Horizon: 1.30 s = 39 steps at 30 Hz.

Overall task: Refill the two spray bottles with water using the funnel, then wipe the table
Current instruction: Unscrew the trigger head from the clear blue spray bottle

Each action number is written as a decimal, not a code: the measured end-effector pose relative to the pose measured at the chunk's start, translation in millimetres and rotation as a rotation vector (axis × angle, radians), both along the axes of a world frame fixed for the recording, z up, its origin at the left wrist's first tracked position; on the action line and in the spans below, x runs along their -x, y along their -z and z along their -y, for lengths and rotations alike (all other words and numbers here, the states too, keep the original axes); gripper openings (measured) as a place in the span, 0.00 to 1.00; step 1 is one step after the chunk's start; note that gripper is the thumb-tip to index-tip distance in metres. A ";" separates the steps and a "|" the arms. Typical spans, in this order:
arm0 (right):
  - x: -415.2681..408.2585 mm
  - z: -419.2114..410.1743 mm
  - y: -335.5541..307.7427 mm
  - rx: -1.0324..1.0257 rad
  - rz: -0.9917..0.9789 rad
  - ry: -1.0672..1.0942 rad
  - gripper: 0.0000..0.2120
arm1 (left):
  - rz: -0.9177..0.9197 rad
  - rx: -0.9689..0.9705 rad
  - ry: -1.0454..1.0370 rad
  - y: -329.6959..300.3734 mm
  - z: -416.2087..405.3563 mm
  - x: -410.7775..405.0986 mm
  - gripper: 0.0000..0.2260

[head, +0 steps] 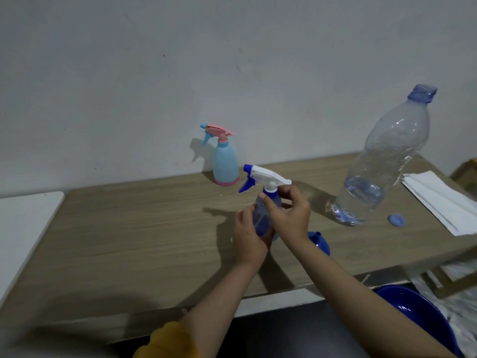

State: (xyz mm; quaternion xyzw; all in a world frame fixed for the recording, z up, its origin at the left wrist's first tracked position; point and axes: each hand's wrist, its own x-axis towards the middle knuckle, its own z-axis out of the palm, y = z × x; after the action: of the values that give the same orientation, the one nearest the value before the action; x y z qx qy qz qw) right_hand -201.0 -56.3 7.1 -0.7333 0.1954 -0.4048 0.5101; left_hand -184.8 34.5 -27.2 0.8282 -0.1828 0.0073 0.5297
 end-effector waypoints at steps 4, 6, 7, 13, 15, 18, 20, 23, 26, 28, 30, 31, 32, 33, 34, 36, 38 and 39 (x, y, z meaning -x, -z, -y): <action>-3.6 -2.1 5.1 0.048 -0.011 -0.002 0.12 | 0.006 0.005 -0.004 -2.3 -1.0 1.7 0.15; -3.2 1.1 6.8 0.157 -0.058 -0.038 0.11 | 0.026 0.006 0.009 1.4 -1.4 -0.3 0.16; -2.5 3.3 7.2 0.202 -0.082 -0.061 0.10 | 0.029 0.007 0.022 4.0 -1.5 -1.9 0.17; 1.5 8.7 0.5 0.062 -0.138 -0.140 0.18 | 0.007 0.005 0.038 8.4 -1.5 -4.3 0.21; 1.4 4.5 -1.6 0.002 -0.120 -0.097 0.22 | 0.029 0.000 0.038 9.6 -2.0 -5.2 0.21; -0.4 -2.0 2.4 0.025 -0.085 -0.036 0.17 | 0.068 -0.009 0.062 11.0 -4.2 -7.2 0.20; 0.7 -4.7 6.2 0.064 -0.078 -0.032 0.15 | 0.061 0.005 0.081 7.5 -5.4 -5.5 0.19; 4.7 -5.8 8.0 0.026 -0.082 -0.040 0.18 | 0.033 0.024 0.083 6.2 -4.5 -4.7 0.19; 3.3 -7.3 1.1 -0.076 -0.086 -0.022 0.22 | 0.009 0.024 0.057 4.1 -4.1 -4.4 0.20; 1.1 -9.6 -2.5 -0.087 -0.092 0.001 0.18 | -0.026 0.054 0.053 2.6 -4.0 -4.0 0.18; 0.6 -11.4 -2.1 -0.065 -0.094 0.015 0.13 | -0.027 0.043 0.049 3.4 -4.2 -3.7 0.17; 1.1 -11.9 -1.0 -0.045 -0.099 0.011 0.12 | -0.003 0.015 0.050 5.5 -4.5 -5.0 0.17; 1.7 -12.1 0.7 -0.022 -0.105 0.005 0.12 | 0.001 -0.009 0.065 4.4 -5.6 -6.0 0.17; 2.1 -12.4 2.3 -0.011 -0.113 0.000 0.13 | -0.009 -0.005 0.079 7.3 -5.3 -8.4 0.17; 2.8 -13.1 2.7 -0.025 -0.121 -0.003 0.16 | -0.038 0.007 0.091 7.5 -5.7 -9.3 0.18; 3.3 -15.1 -0.2 -0.102 -0.120 0.016 0.22 | -0.121 0.130 0.080 2.7 -6.4 -6.7 0.17; 1.1 -17.7 -4.0 -0.139 -0.107 0.061 0.22 | -0.131 0.214 0.052 5.7 -3.3 -6.1 0.23; -0.5 -19.1 -4.8 -0.138 -0.105 0.081 0.20 | -0.140 0.219 0.065 8.1 -2.6 -5.2 0.22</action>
State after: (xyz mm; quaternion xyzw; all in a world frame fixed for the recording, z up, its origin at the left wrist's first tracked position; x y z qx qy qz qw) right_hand -200.4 -37.2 12.0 -0.7081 0.2791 -0.3716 0.5317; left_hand -179.5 37.1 -35.3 0.7574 -0.1704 -0.0476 0.6285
